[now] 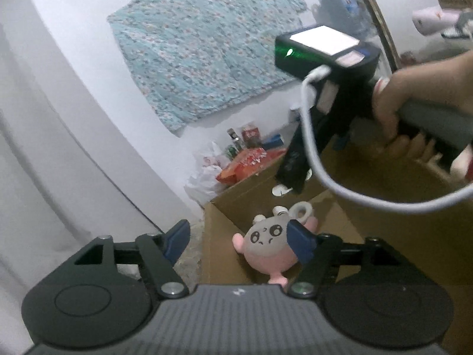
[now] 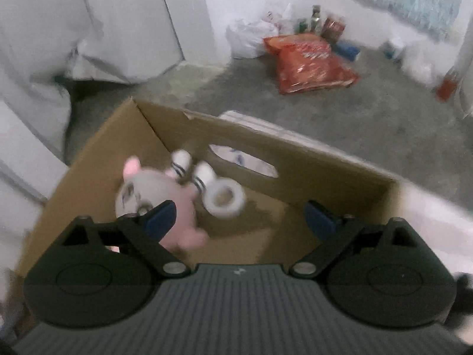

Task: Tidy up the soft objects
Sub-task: 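Move both tools back over the bed toward the light-blue checked towel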

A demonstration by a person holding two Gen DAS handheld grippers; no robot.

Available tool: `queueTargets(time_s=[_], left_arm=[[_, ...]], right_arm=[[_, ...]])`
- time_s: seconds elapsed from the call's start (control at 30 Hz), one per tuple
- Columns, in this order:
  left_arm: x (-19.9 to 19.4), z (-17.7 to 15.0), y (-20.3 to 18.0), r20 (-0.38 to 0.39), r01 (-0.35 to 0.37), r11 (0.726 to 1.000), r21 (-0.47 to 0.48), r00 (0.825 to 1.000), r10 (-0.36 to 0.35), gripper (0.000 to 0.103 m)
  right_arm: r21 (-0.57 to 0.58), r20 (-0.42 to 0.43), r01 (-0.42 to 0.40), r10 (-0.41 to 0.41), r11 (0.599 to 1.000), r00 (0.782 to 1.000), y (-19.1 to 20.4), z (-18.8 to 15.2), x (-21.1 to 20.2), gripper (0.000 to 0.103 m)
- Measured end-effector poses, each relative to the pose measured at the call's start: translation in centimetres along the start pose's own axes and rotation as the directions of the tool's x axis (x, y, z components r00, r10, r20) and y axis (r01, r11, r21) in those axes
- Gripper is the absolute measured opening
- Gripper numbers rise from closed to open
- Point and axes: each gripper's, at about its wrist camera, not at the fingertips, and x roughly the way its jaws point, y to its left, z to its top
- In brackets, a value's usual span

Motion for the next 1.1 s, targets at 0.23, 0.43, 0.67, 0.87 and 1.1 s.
queueTargets(time_s=[0.23, 0.43, 0.67, 0.87, 1.1], left_arm=[[-6.5, 1.0, -2.6, 0.015, -0.016, 0.998, -0.056, 1.000, 0.017, 0.078], [-13.1, 0.9, -6.9, 0.099, 0.053, 0.979, -0.195, 0.994, -0.034, 0.078], [-16.8, 2.7, -13.3, 0.185, 0.204, 0.956, -0.212, 0.969, -0.165, 0.078], [-15.1, 6.5, -19.4, 0.168, 0.339, 0.917, -0.209, 0.936, -0.308, 0.078], [-11.3, 9.3, -25.8, 0.194, 0.455, 0.878, -0.146, 0.884, -0.425, 0.078]], right_arm=[[-0.075, 0.180, -0.120, 0.132, 0.990, 0.975, -2.9, -2.8, -15.2, 0.094], [-0.050, 0.407, -0.061, 0.076, 0.997, 0.910, -11.8, -12.2, -28.8, 0.096], [0.146, 0.494, -0.037, -0.041, 0.989, 0.868, -23.3, -24.0, -36.5, 0.096], [0.307, 0.540, -0.101, -0.086, 0.946, 0.837, -29.9, -31.2, -36.2, 0.096], [0.345, 0.555, -0.065, -0.147, 0.937, 0.819, -34.5, -34.8, -33.1, 0.096]])
